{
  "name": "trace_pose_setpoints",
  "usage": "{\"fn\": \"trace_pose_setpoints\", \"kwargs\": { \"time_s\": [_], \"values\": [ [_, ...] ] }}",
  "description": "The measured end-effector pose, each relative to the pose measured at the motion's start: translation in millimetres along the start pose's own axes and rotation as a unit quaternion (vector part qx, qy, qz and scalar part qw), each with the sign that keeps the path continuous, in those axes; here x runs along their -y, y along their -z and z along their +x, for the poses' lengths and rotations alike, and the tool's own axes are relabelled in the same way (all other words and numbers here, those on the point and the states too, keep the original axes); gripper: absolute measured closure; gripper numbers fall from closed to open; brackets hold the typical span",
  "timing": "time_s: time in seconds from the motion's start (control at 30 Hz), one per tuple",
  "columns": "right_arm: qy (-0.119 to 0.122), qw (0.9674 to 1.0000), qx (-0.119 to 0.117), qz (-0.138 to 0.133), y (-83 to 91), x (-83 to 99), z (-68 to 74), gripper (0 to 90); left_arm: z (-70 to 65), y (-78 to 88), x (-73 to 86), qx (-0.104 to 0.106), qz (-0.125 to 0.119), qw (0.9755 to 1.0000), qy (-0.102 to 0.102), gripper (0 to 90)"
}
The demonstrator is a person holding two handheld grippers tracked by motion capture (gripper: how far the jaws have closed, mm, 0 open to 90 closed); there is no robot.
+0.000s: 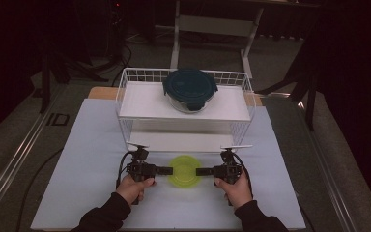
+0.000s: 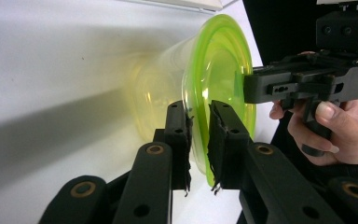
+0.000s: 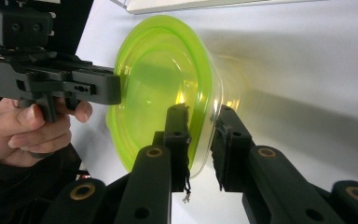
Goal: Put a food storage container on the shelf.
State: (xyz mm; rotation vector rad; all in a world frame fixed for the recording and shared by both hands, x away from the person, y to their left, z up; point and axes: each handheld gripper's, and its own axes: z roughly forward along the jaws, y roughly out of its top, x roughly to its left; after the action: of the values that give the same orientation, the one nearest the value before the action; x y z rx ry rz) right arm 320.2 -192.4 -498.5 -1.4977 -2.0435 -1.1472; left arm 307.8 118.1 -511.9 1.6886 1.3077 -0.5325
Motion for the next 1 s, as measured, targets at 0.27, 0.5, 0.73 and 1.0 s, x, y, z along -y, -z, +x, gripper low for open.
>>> {"fn": "trace_pose_setpoints", "kwargs": {
  "time_s": [0.27, 0.5, 0.73, 1.0],
  "values": [
    [0.009, 0.9999, 0.009, -0.006, 4.2, 5.1, 7.0, 80.6, -8.3, 4.8, 2.6, -0.009, 0.004, 0.9995, -0.030, 81.4],
    [0.022, 0.9997, 0.000, -0.014, 12.3, 4.6, 17.6, 80.6, -20.0, 16.9, 0.8, 0.003, -0.003, 0.9992, -0.040, 81.7],
    [0.039, 0.9989, -0.003, -0.027, 25.1, 1.9, 31.5, 80.5, -36.1, 27.1, -1.0, 0.007, -0.018, 0.9985, -0.052, 81.7],
    [0.055, 0.9979, -0.006, -0.034, 38.0, -0.5, 46.9, 80.6, -53.6, 40.2, -1.2, 0.012, -0.030, 0.9972, -0.068, 81.7]
  ]
}}
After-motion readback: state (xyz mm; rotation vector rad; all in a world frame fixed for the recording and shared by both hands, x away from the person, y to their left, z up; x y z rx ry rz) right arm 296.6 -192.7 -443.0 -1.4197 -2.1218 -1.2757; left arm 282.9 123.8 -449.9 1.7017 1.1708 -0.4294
